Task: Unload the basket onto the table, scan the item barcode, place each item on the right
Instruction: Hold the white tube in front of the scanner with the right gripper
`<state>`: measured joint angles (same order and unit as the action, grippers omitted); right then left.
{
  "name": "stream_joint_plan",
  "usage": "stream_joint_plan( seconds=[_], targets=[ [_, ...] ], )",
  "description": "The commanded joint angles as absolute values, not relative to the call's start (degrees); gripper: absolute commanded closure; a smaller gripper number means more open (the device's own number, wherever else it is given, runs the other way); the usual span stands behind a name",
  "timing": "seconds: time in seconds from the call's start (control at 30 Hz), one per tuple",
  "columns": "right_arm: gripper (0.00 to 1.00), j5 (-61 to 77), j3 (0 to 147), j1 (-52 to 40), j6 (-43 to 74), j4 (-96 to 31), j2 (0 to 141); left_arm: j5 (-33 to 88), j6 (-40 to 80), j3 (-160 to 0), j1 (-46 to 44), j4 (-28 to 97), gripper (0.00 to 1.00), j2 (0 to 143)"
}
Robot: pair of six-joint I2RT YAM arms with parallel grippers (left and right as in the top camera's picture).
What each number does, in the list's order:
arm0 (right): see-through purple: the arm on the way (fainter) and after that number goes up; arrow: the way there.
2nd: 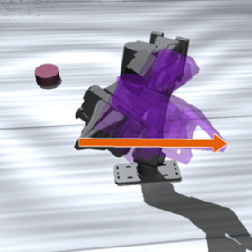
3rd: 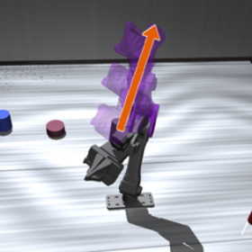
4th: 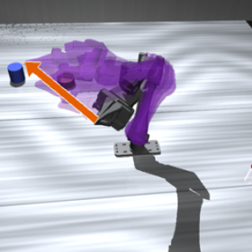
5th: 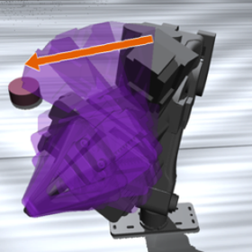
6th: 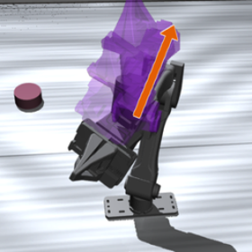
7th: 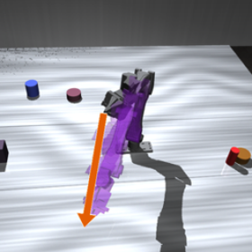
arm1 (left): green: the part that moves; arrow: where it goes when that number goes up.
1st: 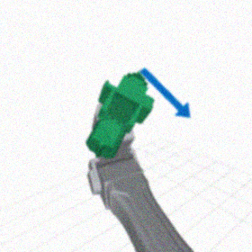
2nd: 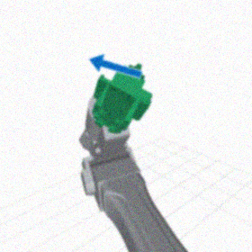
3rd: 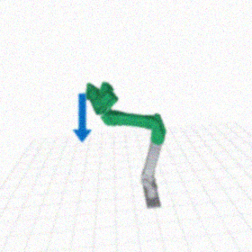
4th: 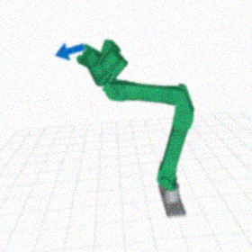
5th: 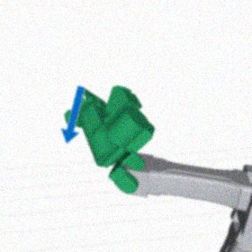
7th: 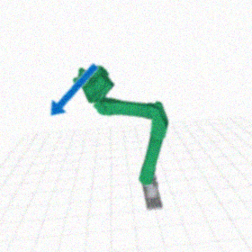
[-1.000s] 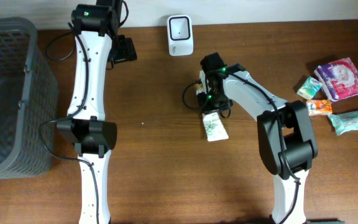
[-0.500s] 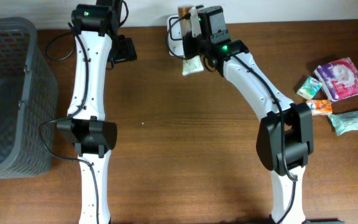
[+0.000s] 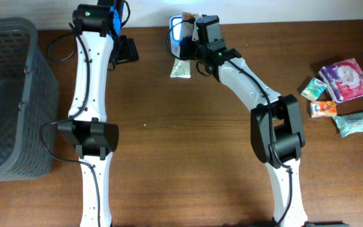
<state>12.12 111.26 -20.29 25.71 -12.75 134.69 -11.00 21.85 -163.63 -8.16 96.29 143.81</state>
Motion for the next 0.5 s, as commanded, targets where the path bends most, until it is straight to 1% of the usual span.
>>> stream_joint_plan(
  seconds=[0.0,0.07,0.13,0.2,0.27,0.33,0.37,0.47],
  targets=[
    [0.96,20.2,112.2,-20.6,36.6,-13.9,133.6,-11.8,20.9,-164.0,-7.7,96.3,0.01,143.5],
    [0.96,20.4,113.6,-20.3,39.8,-13.7,133.6,-11.8,20.9,-164.0,-7.7,96.3,0.01,143.5],
    [0.96,19.7,114.7,-19.9,42.0,-10.4,133.6,-11.8,20.9,-164.0,-7.7,96.3,0.01,143.5],
    [0.96,17.0,114.9,-19.1,47.4,-7.1,133.6,-11.8,20.9,-164.0,-7.7,96.3,0.01,143.5],
    [0.96,11.1,114.9,-18.6,50.0,-5.0,133.6,-11.8,20.9,-164.0,-7.7,96.3,0.01,143.5],
    [0.96,8.6,114.9,-18.6,50.4,0.1,133.6,-11.8,20.9,-164.0,-7.7,96.3,0.01,143.5],
    [0.96,7.8,114.9,-18.6,53.8,2.9,133.6,-11.8,20.9,-164.0,-7.7,96.3,0.01,143.5],
    [0.96,6.6,114.9,-18.6,61.0,6.0,133.8,-11.8,20.9,-164.0,-7.7,96.3,0.01,143.5]
  ],
)
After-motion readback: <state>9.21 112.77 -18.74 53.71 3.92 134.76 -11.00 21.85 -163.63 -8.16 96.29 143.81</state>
